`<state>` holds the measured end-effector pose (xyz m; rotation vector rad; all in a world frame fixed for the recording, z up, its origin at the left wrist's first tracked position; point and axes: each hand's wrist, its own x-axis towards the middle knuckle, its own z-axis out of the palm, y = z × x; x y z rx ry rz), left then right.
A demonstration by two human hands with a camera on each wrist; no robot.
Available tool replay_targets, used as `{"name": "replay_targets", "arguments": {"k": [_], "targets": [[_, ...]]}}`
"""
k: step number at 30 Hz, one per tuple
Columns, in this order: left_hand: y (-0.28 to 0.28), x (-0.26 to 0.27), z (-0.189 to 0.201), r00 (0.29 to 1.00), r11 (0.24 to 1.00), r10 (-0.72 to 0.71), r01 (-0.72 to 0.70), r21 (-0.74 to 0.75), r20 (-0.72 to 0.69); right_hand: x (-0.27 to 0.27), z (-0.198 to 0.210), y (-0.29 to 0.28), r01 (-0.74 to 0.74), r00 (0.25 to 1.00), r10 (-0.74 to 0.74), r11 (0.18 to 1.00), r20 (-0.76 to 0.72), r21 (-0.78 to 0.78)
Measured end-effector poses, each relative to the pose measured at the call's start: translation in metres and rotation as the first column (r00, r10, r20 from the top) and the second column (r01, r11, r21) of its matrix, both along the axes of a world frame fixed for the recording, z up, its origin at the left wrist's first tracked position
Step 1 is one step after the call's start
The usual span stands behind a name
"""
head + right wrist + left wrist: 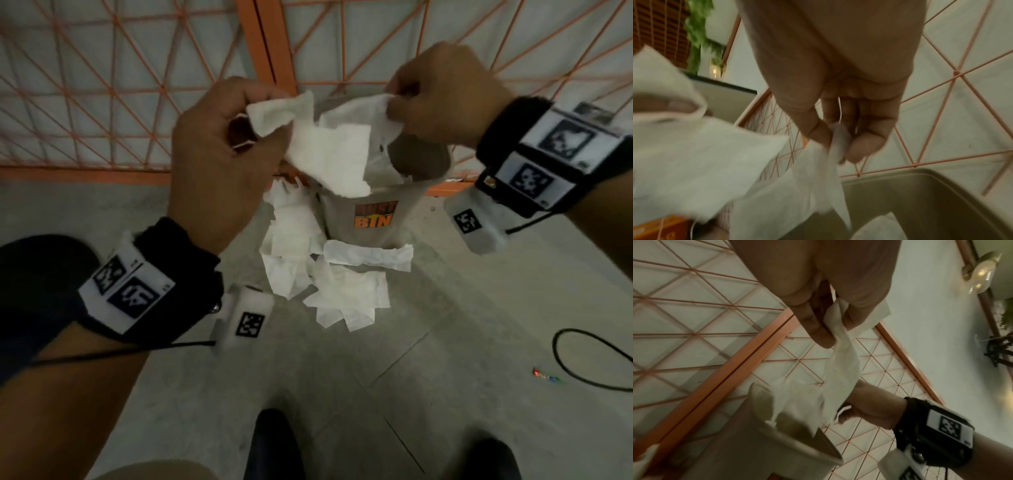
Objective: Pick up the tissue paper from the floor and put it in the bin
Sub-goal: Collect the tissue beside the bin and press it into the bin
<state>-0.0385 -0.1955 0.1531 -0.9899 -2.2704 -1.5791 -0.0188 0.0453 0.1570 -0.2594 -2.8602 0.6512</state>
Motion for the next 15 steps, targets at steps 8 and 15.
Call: {"name": "replay_targets", "arguments": {"k": [8, 15], "targets": [[0.074, -0.042, -0.002, 0.971, 0.991, -0.021, -0.011, -0.133, -0.238, 0.037, -0.041, 0.015, -0.053, 0.995, 0.047, 0.997, 0.089, 0.062], [0.099, -0.070, -0.037, 0.985, 0.678, -0.130, 0.172, -0.715, 0.114, 0.095, -0.105, 0.035, 0.224, 0.898, -0.401, 0.770, -0.179, -0.597]]}}
